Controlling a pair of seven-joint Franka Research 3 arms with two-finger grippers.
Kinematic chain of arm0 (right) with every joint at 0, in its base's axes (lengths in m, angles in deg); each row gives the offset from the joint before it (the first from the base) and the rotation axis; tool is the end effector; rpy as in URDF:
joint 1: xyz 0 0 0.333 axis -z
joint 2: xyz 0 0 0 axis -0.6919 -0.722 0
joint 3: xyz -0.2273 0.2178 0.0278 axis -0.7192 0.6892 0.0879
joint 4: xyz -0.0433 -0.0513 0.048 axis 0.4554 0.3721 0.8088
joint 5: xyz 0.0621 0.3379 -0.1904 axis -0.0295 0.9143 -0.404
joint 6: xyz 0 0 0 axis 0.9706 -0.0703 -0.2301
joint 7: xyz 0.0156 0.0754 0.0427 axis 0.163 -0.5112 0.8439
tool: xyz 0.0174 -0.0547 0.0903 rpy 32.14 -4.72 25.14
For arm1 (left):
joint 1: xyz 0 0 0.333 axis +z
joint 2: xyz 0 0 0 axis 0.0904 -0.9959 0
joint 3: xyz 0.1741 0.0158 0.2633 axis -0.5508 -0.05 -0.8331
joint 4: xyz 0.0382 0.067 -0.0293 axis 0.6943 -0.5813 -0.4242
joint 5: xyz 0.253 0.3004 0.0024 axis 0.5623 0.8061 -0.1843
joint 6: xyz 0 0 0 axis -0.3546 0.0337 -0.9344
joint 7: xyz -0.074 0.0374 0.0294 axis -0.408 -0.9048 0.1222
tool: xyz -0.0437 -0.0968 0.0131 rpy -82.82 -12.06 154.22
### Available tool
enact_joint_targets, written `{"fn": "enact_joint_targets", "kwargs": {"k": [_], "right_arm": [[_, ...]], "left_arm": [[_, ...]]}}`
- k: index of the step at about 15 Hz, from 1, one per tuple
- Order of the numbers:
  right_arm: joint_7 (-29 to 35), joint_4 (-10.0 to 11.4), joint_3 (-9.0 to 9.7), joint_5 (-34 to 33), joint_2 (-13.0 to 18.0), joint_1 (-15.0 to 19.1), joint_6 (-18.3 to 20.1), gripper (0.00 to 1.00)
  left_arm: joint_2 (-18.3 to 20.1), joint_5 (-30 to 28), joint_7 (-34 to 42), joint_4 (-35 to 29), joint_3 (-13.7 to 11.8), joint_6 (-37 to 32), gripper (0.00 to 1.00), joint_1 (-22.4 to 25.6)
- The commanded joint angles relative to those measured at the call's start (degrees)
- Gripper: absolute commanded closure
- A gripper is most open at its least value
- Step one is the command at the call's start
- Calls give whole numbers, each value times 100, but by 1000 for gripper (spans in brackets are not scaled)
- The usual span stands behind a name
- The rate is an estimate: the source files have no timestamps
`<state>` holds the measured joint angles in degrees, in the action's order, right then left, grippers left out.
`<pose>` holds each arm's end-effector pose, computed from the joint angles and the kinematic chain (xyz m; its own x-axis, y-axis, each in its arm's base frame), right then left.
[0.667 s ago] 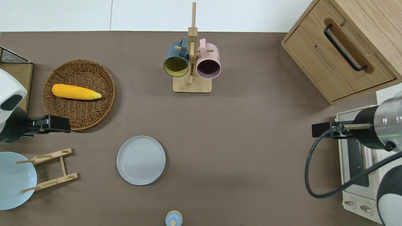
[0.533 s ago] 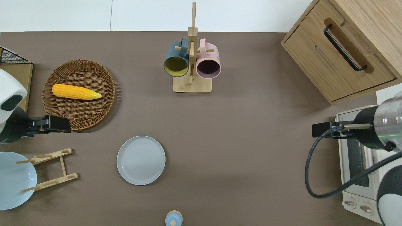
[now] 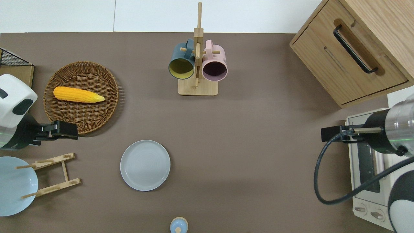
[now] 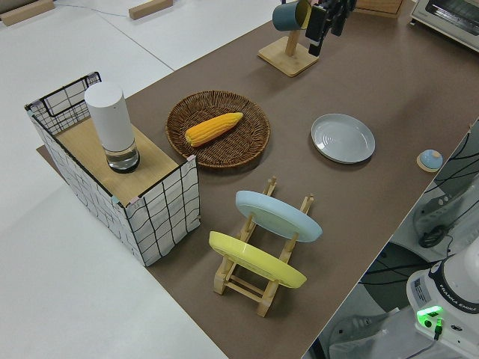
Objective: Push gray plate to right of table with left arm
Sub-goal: 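Move the left gripper from rest toward the gray plate's near edge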
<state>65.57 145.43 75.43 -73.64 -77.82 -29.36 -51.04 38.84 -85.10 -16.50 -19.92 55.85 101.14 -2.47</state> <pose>0.5061 0.0788 0.6527 0.9986 -0.0529 -0.0040 -0.0529 -0.9986 -0.0082 0.5221 -0.0350 0.6034 0.9926 0.1037 -0.0627 0.1056 -0.9941 0.0266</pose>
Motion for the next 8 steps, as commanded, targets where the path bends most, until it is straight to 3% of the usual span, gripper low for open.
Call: {"fn": "enact_joint_targets", "kwargs": {"k": [1, 3, 8], "right_arm": [[59, 156, 83, 123, 157, 140, -1, 5], [67, 156, 83, 123, 157, 140, -1, 5], [59, 156, 83, 123, 157, 140, -1, 5]], "left_arm": [[80, 84, -230, -187, 13, -13, 7, -16], [63, 84, -177, -222, 4, 126, 9, -8], [124, 49, -133, -1179, -40, 820, 7, 19]]}}
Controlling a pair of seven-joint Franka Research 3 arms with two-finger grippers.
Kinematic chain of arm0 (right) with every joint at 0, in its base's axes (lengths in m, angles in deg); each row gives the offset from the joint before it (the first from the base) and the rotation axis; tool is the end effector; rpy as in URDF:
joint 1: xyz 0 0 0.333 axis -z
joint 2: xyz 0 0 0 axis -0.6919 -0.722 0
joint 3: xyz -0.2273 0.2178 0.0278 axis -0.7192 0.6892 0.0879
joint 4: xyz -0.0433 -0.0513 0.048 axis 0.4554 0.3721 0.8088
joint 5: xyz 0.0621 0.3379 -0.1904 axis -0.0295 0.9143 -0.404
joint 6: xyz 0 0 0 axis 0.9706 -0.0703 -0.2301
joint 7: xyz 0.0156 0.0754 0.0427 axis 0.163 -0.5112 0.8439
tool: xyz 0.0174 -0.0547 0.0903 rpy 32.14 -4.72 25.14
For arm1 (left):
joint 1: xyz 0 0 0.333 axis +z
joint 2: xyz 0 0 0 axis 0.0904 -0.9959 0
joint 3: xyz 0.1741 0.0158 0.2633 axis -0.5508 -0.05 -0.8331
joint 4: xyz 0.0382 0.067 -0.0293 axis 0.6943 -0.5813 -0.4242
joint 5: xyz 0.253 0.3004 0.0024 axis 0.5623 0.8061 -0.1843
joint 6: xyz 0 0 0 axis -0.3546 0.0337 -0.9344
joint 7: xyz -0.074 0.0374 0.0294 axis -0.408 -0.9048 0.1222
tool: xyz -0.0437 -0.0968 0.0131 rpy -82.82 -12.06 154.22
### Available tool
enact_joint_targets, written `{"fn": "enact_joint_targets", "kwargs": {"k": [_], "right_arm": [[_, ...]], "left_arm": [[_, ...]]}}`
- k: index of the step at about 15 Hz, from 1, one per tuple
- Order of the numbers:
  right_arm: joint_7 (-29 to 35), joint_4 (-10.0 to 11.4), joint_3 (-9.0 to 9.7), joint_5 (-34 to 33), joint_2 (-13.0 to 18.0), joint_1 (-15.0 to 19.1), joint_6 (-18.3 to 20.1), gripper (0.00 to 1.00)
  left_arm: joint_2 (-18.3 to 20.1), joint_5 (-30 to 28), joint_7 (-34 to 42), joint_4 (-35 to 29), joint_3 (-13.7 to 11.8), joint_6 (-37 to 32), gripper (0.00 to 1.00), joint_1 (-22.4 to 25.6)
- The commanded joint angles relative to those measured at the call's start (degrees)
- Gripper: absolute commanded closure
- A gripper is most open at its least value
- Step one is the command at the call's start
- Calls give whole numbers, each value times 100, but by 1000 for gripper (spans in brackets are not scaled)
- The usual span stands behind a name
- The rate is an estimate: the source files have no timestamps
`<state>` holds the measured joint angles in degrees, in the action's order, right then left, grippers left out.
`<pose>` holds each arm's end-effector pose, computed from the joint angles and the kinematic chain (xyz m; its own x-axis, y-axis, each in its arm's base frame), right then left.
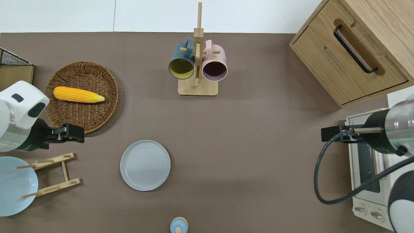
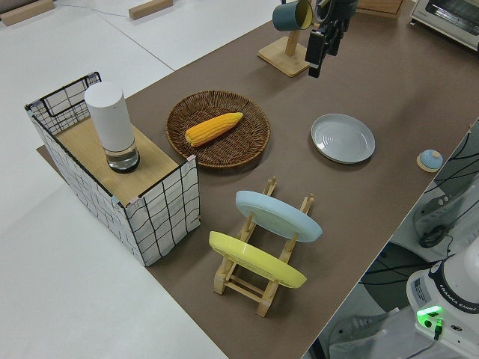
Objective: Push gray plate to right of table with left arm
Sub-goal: 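Move the left gripper from rest toward the gray plate's near edge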
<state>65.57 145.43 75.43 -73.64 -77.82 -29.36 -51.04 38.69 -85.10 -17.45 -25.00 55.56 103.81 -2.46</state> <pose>0.5061 0.0788 0.6527 0.9986 -0.0529 -0.0040 -0.0529 -0.9986 -0.0082 0.5219 -0.0316 0.5641 0.9860 0.1280 -0.1070 0.1306 -0.9913 0.0182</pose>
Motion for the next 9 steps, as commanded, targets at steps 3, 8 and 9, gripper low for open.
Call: {"fn": "enact_joint_targets", "kwargs": {"k": [3, 8, 9], "right_arm": [[59, 156, 83, 123, 157, 140, 7, 5], [59, 156, 83, 123, 157, 140, -1, 5], [59, 156, 83, 123, 157, 140, -1, 5]], "left_arm": [[192, -12, -3, -1067, 23, 801, 15, 17], [438, -74, 50, -1945, 15, 1407, 23, 17], [508, -143, 58, -2104, 15, 1468, 28, 17]]}}
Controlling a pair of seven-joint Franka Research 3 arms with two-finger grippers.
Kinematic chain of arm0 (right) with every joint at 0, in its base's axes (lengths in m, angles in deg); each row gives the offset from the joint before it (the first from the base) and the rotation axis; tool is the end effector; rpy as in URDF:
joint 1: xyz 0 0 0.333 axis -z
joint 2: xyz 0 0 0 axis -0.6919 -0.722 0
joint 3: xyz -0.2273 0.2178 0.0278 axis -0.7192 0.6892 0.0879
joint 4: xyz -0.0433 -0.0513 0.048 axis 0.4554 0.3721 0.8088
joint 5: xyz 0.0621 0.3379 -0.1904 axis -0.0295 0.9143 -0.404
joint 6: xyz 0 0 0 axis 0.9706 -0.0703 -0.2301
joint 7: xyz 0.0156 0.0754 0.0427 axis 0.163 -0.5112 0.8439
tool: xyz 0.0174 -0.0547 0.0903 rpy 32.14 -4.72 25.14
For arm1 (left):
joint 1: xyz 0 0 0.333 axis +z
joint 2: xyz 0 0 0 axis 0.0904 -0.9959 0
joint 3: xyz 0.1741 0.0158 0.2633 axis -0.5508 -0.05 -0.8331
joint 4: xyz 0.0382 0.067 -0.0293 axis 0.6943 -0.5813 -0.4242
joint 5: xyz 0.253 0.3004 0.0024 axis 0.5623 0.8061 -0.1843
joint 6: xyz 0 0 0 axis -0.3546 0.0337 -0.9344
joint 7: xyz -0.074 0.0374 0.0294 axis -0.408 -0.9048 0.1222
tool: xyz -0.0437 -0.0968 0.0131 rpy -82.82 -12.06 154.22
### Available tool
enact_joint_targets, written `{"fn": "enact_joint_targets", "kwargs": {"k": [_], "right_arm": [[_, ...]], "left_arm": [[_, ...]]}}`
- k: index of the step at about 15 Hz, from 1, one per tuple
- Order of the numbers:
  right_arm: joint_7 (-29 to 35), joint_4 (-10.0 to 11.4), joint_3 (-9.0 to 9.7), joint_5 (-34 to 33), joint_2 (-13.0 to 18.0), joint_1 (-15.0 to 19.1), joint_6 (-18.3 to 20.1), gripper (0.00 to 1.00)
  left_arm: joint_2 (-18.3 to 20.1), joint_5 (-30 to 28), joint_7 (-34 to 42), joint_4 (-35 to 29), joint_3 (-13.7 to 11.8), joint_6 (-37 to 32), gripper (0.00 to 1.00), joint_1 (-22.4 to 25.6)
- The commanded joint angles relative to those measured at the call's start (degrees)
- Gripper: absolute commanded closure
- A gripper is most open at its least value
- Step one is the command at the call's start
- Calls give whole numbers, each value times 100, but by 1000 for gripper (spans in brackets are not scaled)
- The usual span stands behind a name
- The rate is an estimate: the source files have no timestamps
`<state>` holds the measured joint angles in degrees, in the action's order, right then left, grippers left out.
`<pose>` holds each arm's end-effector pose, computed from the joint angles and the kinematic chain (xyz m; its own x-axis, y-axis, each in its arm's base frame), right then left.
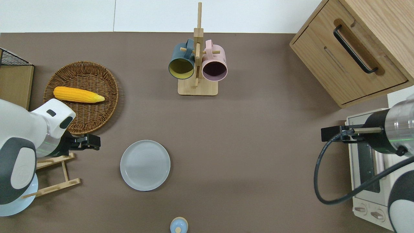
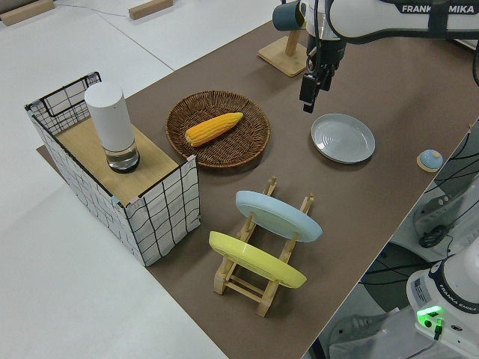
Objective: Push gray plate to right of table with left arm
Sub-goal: 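Move the left gripper from rest toward the gray plate's near edge, then lower the left gripper against the gray plate's edge nearest it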
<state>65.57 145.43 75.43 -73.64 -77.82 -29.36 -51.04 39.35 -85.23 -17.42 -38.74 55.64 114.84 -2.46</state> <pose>0.5061 0.0788 0.6527 0.9986 -0.0529 -0.0040 -0.0529 -0.9986 -0.0082 0.5094 -0.0303 0.4726 0.9805 0.1360 -0.1418 0.1388 -0.9903 0.0104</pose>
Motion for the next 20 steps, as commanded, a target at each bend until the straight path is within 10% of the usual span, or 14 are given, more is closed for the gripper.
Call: {"fn": "enact_joint_targets", "kwargs": {"k": [1, 20], "right_arm": [[59, 156, 83, 123, 157, 140, -1, 5], [59, 156, 83, 123, 157, 140, -1, 5]], "left_arm": [[468, -192, 47, -905, 16, 479, 38, 9], [390, -949, 29, -2735, 464, 2264, 212, -26]]}}
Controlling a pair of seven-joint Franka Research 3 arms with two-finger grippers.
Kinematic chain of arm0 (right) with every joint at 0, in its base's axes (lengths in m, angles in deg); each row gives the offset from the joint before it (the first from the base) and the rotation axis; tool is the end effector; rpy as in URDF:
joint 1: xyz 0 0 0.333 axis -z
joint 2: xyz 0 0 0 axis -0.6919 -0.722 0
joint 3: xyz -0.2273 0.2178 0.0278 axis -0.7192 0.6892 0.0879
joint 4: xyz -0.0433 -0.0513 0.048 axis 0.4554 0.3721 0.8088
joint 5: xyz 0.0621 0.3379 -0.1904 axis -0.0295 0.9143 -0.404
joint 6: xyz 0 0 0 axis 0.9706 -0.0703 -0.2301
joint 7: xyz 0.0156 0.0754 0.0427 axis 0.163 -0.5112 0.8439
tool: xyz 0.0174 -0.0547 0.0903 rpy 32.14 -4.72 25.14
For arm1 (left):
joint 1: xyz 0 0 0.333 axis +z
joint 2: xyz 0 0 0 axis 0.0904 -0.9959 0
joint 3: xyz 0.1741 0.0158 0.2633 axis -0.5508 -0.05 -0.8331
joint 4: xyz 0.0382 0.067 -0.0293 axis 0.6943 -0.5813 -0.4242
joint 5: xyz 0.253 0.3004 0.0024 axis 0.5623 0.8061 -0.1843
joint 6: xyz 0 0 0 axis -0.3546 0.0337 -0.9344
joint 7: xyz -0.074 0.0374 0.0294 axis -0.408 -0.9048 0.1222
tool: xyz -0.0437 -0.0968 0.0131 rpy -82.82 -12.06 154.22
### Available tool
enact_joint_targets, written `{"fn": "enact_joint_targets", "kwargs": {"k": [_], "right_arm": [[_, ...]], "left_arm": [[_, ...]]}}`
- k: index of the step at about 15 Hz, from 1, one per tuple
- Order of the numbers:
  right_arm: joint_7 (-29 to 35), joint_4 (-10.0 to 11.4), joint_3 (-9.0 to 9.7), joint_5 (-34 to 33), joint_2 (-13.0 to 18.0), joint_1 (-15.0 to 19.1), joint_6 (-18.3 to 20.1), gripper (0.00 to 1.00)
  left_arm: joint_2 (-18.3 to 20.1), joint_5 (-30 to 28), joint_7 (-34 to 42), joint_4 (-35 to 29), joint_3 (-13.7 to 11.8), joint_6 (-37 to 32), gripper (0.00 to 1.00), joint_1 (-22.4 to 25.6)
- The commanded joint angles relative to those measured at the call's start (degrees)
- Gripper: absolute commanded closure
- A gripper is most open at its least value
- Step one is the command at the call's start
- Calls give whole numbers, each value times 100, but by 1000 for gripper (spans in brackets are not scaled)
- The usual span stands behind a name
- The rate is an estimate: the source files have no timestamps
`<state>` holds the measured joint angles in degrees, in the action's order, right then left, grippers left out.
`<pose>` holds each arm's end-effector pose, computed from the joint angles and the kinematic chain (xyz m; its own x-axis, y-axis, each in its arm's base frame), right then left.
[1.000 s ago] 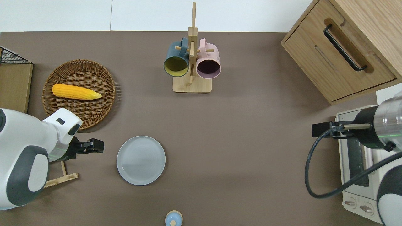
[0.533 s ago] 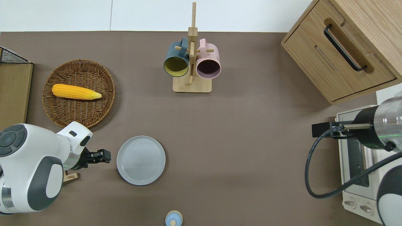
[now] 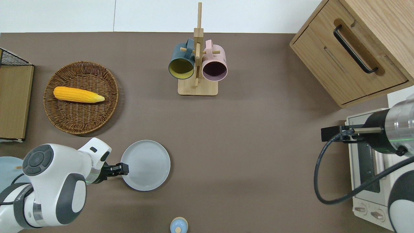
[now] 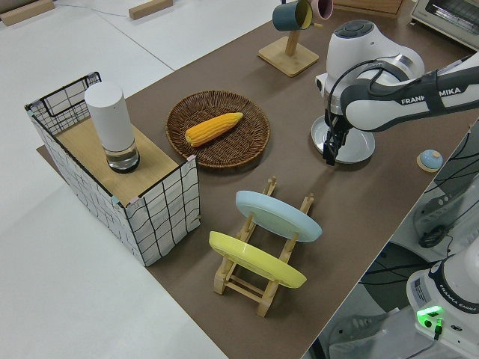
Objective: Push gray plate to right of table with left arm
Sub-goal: 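Lower the left gripper against the gray plate's edge nearest it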
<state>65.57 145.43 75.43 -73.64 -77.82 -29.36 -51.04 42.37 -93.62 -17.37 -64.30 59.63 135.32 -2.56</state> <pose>0.5061 0.0788 0.6527 0.9986 -0.0529 -0.0040 -0.0529 -0.9986 -0.0082 0.4309 -0.0589 0.3284 0.9664 0.1659 -0.1963 0.1846 -0.9795 0.0808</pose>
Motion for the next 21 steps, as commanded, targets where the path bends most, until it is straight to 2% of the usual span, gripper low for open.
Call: {"fn": "enact_joint_targets", "kwargs": {"k": [1, 4, 8, 12, 13, 16, 21], "right_arm": [[59, 156, 83, 123, 157, 140, -1, 5], [59, 156, 83, 123, 157, 140, -1, 5], [59, 156, 83, 123, 157, 140, -1, 5], [59, 156, 83, 123, 157, 140, -1, 5], [59, 156, 83, 123, 157, 140, -1, 5], [59, 156, 83, 123, 157, 140, -1, 5], [59, 156, 83, 123, 157, 140, -1, 5]], "left_arm": [[61, -136, 32, -179, 65, 242, 222, -16], [-88, -127, 33, -188, 65, 488, 316, -16], [-176, -127, 24, -214, 109, 568, 366, -16], [-431, -136, 24, -223, 127, 910, 446, -25], [-440, -136, 24, -223, 162, 928, 485, -25], [-440, -144, 15, -223, 171, 928, 740, -16], [-440, -399, -29, -223, 171, 928, 946, -16]]}}
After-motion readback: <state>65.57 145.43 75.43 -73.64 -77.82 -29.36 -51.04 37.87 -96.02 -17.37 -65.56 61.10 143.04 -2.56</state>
